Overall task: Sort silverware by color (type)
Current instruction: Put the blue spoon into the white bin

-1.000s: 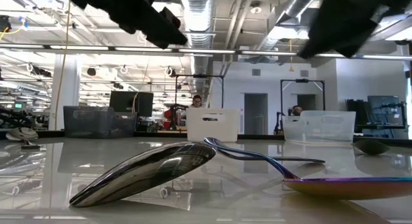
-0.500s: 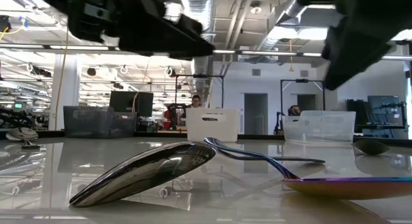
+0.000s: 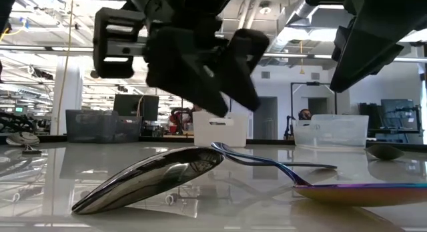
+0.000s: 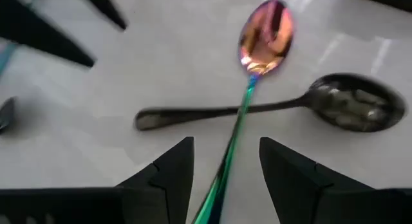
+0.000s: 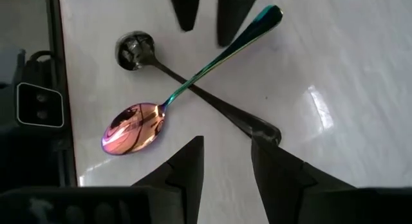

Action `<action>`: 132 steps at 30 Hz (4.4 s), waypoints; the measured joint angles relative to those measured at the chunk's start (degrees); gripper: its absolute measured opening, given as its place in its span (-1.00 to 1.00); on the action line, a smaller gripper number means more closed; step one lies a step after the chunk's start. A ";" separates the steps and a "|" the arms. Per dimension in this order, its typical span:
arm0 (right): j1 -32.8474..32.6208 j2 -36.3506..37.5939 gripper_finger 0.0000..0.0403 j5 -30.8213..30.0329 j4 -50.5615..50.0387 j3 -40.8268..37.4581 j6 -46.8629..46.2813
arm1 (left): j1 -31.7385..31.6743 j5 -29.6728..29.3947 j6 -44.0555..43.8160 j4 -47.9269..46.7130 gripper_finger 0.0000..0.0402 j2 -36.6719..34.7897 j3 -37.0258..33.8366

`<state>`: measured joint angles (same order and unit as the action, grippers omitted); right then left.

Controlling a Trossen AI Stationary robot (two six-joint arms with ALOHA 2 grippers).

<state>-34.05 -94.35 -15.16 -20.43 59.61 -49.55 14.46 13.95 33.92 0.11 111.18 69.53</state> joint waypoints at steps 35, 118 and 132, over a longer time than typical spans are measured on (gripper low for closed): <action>-6.24 -0.04 -0.25 -1.55 2.74 -0.02 -14.81 | -2.45 3.56 2.00 -2.47 -0.96 7.01 2.37; -11.34 -0.04 -0.25 -10.01 3.24 0.01 -7.38 | -36.98 -28.14 -71.22 -8.32 -0.99 -5.68 1.87; -11.34 -0.04 -0.25 -10.01 3.05 0.00 -6.99 | -36.94 -28.23 -69.73 -9.39 -0.99 -5.75 1.87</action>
<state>-45.39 -94.39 -25.17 -17.38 59.60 -56.53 -22.48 -14.28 -35.81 -9.28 105.43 71.40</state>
